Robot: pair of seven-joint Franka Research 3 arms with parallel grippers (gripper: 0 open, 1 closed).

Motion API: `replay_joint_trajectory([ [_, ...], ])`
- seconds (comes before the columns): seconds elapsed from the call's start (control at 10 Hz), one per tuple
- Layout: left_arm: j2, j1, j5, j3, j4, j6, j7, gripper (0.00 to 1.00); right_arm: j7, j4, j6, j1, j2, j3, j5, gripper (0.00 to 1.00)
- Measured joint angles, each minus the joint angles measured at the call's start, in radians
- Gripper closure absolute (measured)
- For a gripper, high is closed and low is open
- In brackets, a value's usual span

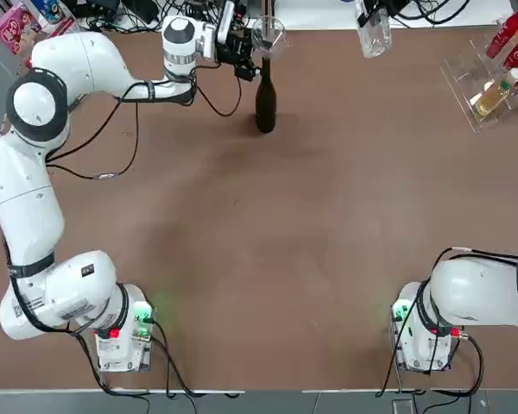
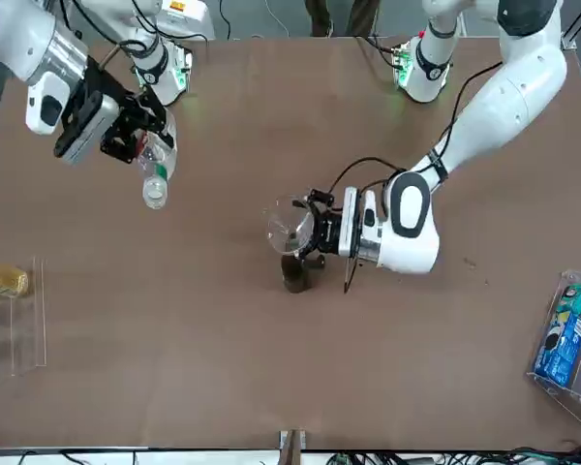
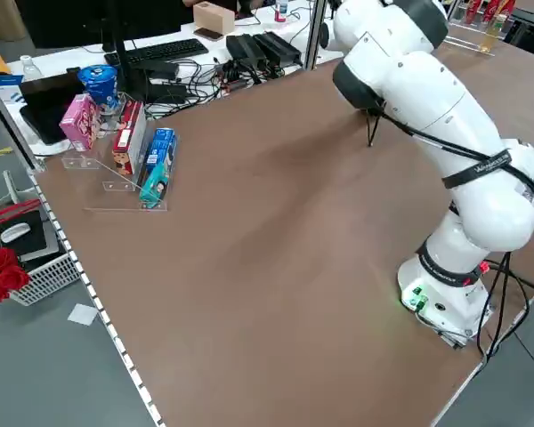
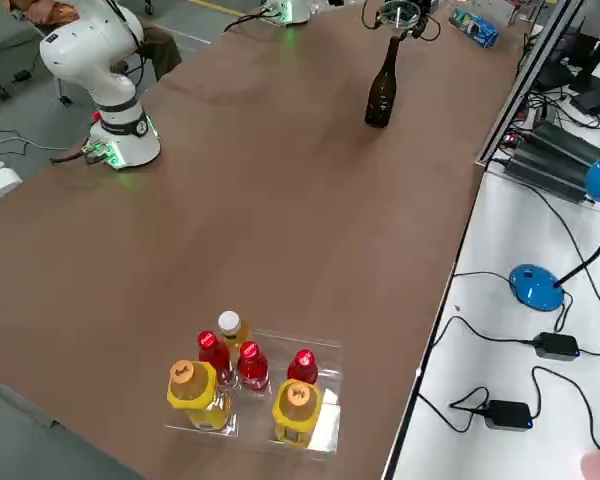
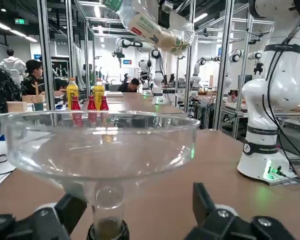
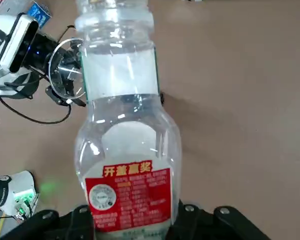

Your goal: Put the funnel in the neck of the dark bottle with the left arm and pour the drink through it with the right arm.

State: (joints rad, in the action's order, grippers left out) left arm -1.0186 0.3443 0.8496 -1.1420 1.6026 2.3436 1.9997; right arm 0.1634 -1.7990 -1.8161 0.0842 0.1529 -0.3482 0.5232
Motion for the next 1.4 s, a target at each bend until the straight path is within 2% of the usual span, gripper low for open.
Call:
replay_joint_trajectory([
  [0.3,-0.001,0.0,0.0,0.005,-0.004,0.0,0.0,0.22,-0.087,0.0,-0.022,-0.001,0.001,-0.079,-0.037,0.54],
  [0.5,-0.002,0.0,0.0,0.01,-0.005,0.0,0.0,0.35,-0.129,0.0,-0.031,-0.001,0.001,-0.114,-0.053,0.54],
  [1.0,-0.002,0.001,0.0,0.017,-0.016,0.0,0.001,0.57,-0.226,0.0,-0.05,-0.001,0.001,-0.181,-0.097,0.54],
  [1.2,-0.002,0.001,0.0,0.017,-0.02,0.0,0.001,0.72,-0.237,0.0,-0.052,-0.001,0.001,-0.197,-0.11,0.54],
  [1.4,-0.002,0.001,0.0,0.018,-0.022,0.0,0.001,0.74,-0.257,0.0,-0.053,-0.001,0.001,-0.213,-0.137,0.54],
])
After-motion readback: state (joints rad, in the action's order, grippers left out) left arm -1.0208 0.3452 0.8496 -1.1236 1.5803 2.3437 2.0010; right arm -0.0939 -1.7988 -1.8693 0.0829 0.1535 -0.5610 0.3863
